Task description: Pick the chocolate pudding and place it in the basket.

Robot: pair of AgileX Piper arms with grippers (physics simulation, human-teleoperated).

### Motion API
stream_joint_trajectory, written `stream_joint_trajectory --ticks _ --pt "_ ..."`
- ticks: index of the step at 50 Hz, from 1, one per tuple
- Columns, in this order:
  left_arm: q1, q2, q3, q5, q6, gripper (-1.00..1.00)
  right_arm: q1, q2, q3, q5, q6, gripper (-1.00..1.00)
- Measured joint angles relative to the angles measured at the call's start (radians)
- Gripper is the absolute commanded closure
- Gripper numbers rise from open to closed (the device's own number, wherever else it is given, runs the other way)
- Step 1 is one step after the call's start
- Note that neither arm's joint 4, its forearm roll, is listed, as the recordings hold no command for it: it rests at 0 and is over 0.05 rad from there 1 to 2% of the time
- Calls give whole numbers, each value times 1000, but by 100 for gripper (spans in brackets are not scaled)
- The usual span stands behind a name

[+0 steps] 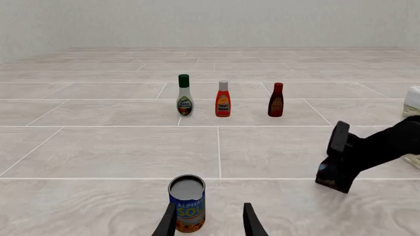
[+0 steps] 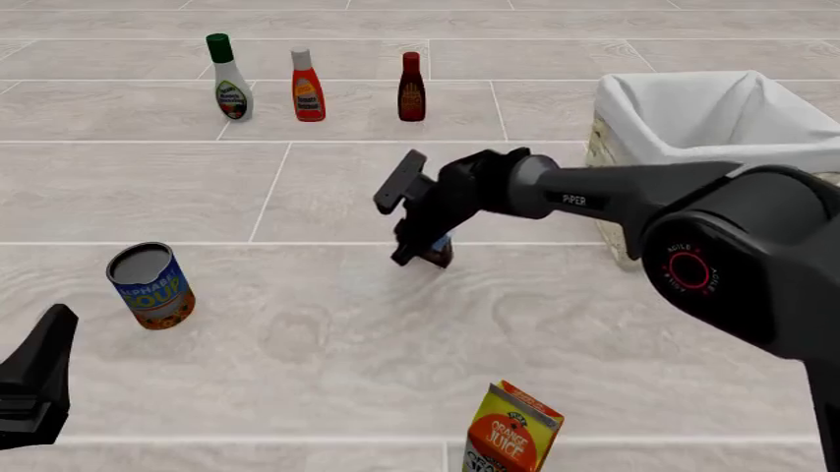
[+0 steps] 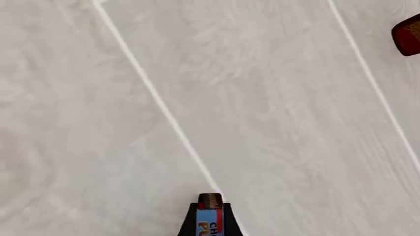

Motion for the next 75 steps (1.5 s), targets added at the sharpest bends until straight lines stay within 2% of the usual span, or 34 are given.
stream_joint_trajectory --ticks 22,34,60,75 --pt "0 0 0 0 0 -100 -11 -255 186 -5 -25 100" --pt "0 0 0 0 0 -100 -29 -417 256 14 -6 100" --pt "0 0 0 0 0 -100 -75 -684 329 70 9 100" --pt "0 0 0 0 0 -100 -139 -774 333 88 15 100"
